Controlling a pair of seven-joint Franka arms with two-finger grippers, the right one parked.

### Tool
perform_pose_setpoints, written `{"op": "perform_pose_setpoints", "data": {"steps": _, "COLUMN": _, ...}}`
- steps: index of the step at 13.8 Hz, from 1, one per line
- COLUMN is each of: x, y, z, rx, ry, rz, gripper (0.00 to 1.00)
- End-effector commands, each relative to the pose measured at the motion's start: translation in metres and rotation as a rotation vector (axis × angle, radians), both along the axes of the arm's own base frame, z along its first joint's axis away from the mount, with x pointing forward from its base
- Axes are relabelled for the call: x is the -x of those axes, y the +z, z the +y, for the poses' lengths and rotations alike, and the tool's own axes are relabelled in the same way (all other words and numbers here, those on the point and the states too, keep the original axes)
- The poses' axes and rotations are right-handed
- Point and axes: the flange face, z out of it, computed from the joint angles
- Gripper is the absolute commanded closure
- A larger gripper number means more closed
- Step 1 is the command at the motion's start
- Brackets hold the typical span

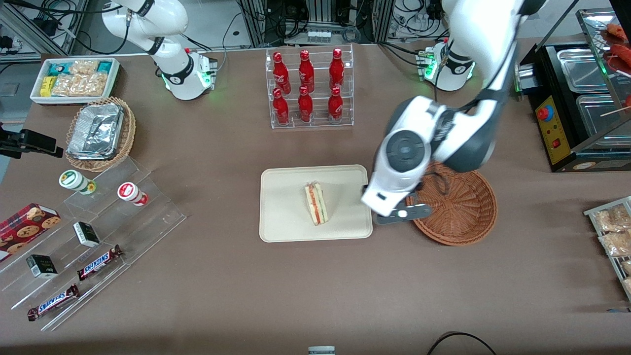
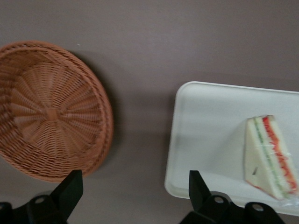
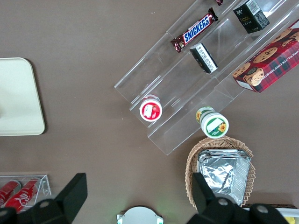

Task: Place sandwich from basket to tray

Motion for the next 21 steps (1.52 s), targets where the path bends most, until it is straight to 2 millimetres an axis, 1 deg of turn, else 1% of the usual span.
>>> {"op": "perform_pose_setpoints", "data": {"steps": 1, "x": 0.02, "y": 0.015, "z": 0.052, "rx": 0.025, "ry": -0.042, "rz": -0.011, "gripper": 0.0}}
{"op": "perform_pose_setpoints", "data": {"steps": 3, "x": 0.023, "y": 0.031, "z": 0.082, "rx": 0.046, "ry": -0.083, "rz": -0.011, "gripper": 0.0}}
{"op": "perform_pose_setpoints", "data": {"steps": 4, "x": 0.024, "y": 0.042, "z": 0.103, "rx": 0.071, "ry": -0.104, "rz": -0.008, "gripper": 0.0}}
{"op": "perform_pose_setpoints", "data": {"steps": 6, "x": 0.03, "y": 0.066, "z": 0.156, "rx": 0.092, "ry": -0.17, "rz": -0.001, "gripper": 0.0}}
{"op": "perform_pose_setpoints", "data": {"steps": 8, "x": 0.033, "y": 0.091, "z": 0.205, "rx": 0.112, "ry": -0.233, "rz": 0.037, "gripper": 0.0}}
{"op": "perform_pose_setpoints", "data": {"steps": 10, "x": 0.038, "y": 0.114, "z": 0.241, "rx": 0.131, "ry": -0.336, "rz": 0.056, "gripper": 0.0}}
{"op": "perform_pose_setpoints", "data": {"steps": 11, "x": 0.041, "y": 0.125, "z": 0.256, "rx": 0.137, "ry": -0.369, "rz": 0.053, "gripper": 0.0}}
{"op": "perform_pose_setpoints", "data": {"steps": 13, "x": 0.043, "y": 0.147, "z": 0.284, "rx": 0.135, "ry": -0.347, "rz": 0.024, "gripper": 0.0}}
{"op": "perform_pose_setpoints", "data": {"steps": 14, "x": 0.044, "y": 0.163, "z": 0.295, "rx": 0.127, "ry": -0.341, "rz": 0.008, "gripper": 0.0}}
{"op": "perform_pose_setpoints", "data": {"steps": 16, "x": 0.046, "y": 0.195, "z": 0.302, "rx": 0.112, "ry": -0.356, "rz": -0.008, "gripper": 0.0}}
{"op": "perform_pose_setpoints", "data": {"steps": 17, "x": 0.047, "y": 0.206, "z": 0.306, "rx": 0.099, "ry": -0.351, "rz": -0.017, "gripper": 0.0}}
{"op": "perform_pose_setpoints", "data": {"steps": 19, "x": 0.05, "y": 0.211, "z": 0.309, "rx": 0.097, "ry": -0.33, "rz": -0.02, "gripper": 0.0}}
{"op": "perform_pose_setpoints", "data": {"steps": 21, "x": 0.05, "y": 0.208, "z": 0.308, "rx": 0.095, "ry": -0.302, "rz": -0.017, "gripper": 0.0}}
